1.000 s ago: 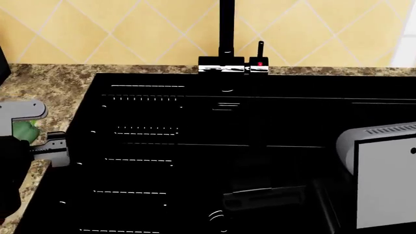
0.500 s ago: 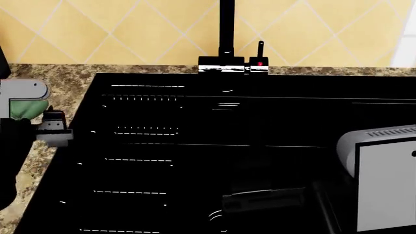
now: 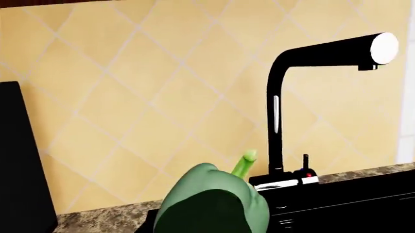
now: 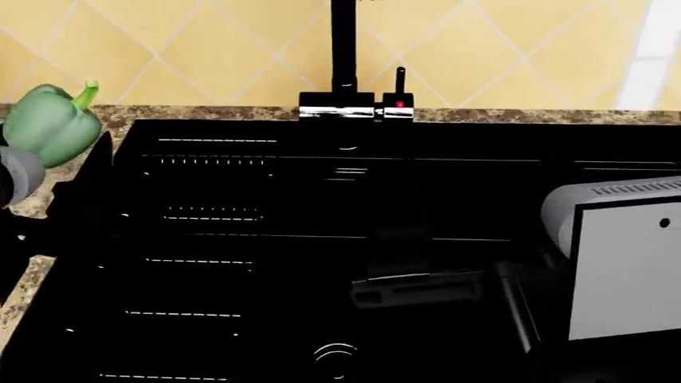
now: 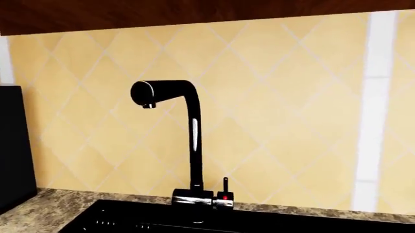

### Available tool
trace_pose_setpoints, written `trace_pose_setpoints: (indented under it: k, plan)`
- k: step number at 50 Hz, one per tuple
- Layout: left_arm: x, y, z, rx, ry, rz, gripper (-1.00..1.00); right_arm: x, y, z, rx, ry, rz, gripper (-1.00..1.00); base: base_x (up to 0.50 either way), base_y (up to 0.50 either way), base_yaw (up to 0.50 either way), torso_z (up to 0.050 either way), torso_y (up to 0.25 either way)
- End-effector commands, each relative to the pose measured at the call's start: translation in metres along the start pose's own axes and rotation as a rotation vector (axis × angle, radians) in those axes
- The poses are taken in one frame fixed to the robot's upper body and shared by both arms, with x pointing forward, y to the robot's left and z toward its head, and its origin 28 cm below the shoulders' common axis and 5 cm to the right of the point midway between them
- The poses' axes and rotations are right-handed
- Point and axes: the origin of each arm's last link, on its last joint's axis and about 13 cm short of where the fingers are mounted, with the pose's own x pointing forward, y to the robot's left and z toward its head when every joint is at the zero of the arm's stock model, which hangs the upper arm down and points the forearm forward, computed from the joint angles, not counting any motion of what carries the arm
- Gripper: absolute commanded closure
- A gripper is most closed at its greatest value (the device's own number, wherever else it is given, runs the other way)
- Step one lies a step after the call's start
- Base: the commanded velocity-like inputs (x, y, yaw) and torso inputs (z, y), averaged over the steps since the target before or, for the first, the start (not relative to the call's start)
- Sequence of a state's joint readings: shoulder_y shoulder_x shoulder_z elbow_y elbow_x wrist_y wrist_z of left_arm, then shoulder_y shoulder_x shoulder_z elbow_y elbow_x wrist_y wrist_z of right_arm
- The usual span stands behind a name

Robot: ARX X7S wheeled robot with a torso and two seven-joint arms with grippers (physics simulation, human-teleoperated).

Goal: Place the avocado, onion, tomato and bell pepper on the cutting board.

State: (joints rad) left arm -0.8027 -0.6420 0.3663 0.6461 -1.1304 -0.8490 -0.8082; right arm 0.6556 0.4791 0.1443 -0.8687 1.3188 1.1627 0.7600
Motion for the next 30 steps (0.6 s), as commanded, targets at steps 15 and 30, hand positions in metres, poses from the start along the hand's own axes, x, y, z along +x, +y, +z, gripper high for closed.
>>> trace_pose_setpoints:
  k: [15,30]
  plan:
    - [-0.037,-0.007,-0.001,-0.031,-0.028,-0.056,1.0,-0.003,0.005,0.0,0.064,-0.031,-0.013,-1.0,0.0,-0.5,0.0,0.0,0.0]
    - [-0.038,-0.009,-0.001,-0.033,-0.026,-0.054,1.0,-0.004,0.003,0.003,0.065,-0.027,-0.012,-1.0,0.0,-0.5,0.0,0.0,0.0]
